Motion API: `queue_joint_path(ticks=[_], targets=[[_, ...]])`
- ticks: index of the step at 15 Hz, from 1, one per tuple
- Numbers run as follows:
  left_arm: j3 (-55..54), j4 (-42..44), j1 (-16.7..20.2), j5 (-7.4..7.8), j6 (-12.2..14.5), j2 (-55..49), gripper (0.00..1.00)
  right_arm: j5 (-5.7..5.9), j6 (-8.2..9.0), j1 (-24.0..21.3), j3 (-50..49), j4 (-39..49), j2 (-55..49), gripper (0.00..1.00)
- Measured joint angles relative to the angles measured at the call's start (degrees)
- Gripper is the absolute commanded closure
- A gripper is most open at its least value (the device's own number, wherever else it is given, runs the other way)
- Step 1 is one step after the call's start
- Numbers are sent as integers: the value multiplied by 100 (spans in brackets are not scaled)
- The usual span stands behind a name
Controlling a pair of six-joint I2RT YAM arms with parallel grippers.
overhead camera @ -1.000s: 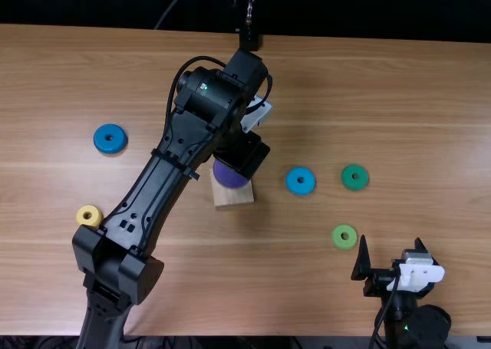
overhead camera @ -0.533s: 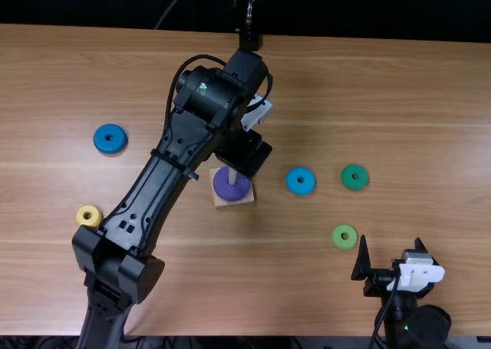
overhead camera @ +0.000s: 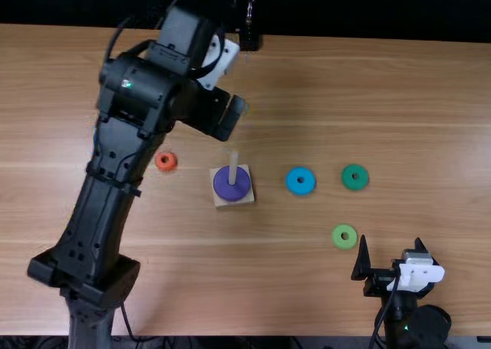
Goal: Build the Hanoi tower: stack the rings onto the peg from bottom to top in this color order: purple, dark blue, light blue, dark green, light green, yellow, orange.
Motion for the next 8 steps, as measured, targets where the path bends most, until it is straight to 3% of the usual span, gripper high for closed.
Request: queue_joint_path(ticks=[5, 8], targets=[[-3353, 1943, 640, -229, 2, -2140, 0, 0, 0, 0, 2, -2, 0, 0], [-4706, 2192, 1596, -581, -2, -2806, 0, -2, 2, -2, 0, -2, 0, 0]])
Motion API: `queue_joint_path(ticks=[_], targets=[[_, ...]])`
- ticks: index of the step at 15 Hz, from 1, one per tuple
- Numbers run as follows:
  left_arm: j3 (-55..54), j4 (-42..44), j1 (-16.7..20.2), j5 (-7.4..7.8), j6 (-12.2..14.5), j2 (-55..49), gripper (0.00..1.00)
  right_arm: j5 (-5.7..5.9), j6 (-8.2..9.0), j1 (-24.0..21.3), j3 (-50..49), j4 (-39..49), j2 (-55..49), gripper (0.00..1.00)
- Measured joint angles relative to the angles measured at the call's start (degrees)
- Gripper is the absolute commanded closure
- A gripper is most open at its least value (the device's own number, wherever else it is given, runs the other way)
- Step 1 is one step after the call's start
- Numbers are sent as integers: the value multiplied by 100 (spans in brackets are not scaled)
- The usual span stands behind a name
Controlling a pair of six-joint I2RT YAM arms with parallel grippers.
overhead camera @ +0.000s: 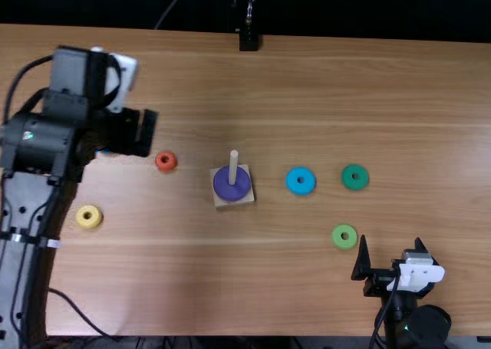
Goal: Build the Hanoi tower: stack the rings onto the peg from bottom to top in this color order: purple, dark blue, light blue, dark green, light green, yellow, orange.
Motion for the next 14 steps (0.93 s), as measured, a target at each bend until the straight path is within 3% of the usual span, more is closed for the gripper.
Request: queue_joint_path(ticks=[2, 3, 9, 14], targets=[[-505, 7, 511, -168, 0, -140, 0, 2, -4, 2, 0, 0, 0, 0], [-739, 48, 654, -175, 2, -144, 0, 2, 0, 2, 0, 0, 0, 0], [-1578, 673, 756, -153, 24, 179, 0, 0, -2, 0, 2, 0, 0, 0], [-1493, 560, 767, 254, 44, 1478, 0, 2, -2, 2, 0, 2, 0, 0]])
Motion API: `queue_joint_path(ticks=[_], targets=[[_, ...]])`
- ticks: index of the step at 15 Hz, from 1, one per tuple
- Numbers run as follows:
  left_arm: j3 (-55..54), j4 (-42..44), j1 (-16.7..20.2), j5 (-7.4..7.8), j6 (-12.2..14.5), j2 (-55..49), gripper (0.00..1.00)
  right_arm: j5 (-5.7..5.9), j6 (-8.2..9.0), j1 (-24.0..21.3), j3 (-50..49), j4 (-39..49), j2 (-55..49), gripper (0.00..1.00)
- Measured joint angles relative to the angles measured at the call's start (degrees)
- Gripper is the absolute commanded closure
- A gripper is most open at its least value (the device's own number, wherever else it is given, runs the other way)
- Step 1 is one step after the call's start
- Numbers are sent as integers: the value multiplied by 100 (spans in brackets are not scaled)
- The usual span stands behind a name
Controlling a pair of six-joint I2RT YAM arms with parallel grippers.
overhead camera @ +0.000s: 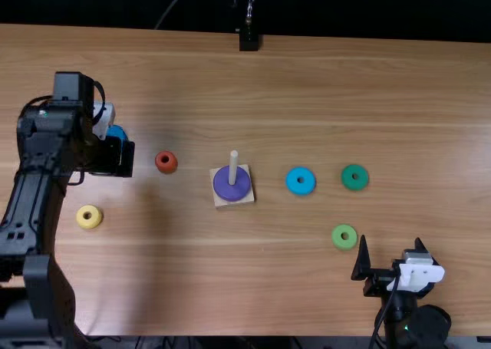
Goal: Build the Hanoi tower: stack the rings onto the peg from bottom to top in this color order: purple, dark blue, light blue, dark green, light green, yellow, orange.
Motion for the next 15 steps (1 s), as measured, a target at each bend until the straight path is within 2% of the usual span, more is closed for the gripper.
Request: queue_joint_path(ticks=[7, 12, 15], targets=[[951, -107, 140, 74, 17, 1062, 0, 0, 2, -2, 2, -2, 0, 0], [1207, 697, 232, 52, 15, 1587, 0, -2, 0, -2, 0, -2, 0, 0], [1207, 800, 229, 59, 15, 1711, 0, -2, 0, 0, 0, -2, 0, 0]])
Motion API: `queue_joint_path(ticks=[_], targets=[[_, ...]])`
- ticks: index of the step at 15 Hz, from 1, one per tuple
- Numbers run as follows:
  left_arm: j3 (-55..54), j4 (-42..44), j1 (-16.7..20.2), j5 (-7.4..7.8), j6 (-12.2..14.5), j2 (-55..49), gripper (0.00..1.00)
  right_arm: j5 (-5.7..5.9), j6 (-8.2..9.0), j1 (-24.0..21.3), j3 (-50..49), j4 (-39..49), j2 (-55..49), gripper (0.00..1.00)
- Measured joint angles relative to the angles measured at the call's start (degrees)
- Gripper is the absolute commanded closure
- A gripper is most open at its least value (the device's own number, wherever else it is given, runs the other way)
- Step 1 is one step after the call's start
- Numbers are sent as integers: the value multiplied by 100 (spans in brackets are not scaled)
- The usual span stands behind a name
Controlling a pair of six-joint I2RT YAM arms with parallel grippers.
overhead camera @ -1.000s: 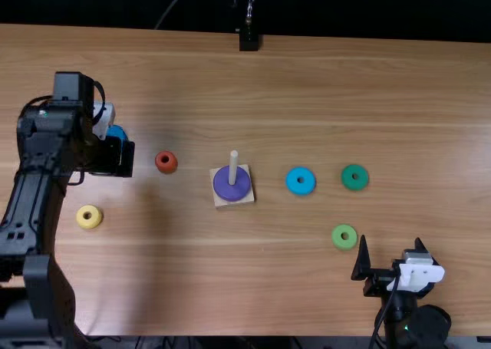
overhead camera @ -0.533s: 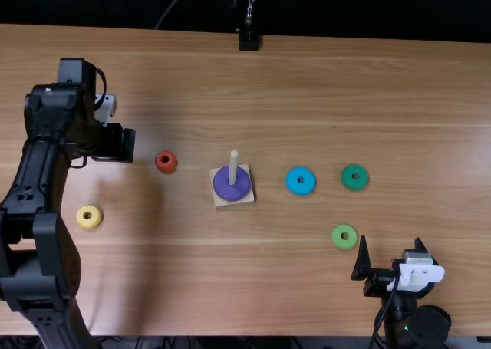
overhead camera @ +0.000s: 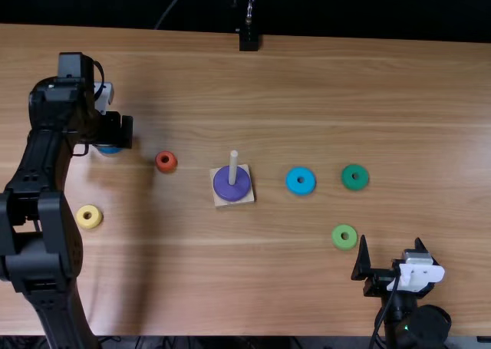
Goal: Build the Hanoi tower: stack the rings onto the peg from bottom to top in this color order: purple, dark blue, light blue, dark green, light green, yellow, orange.
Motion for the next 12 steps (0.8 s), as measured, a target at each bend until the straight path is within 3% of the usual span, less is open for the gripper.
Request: queue_joint_path(ticks=[12], targets=[[225, 323, 0, 11, 2, 636, 0, 2, 2, 0, 2, 2, 0, 0]])
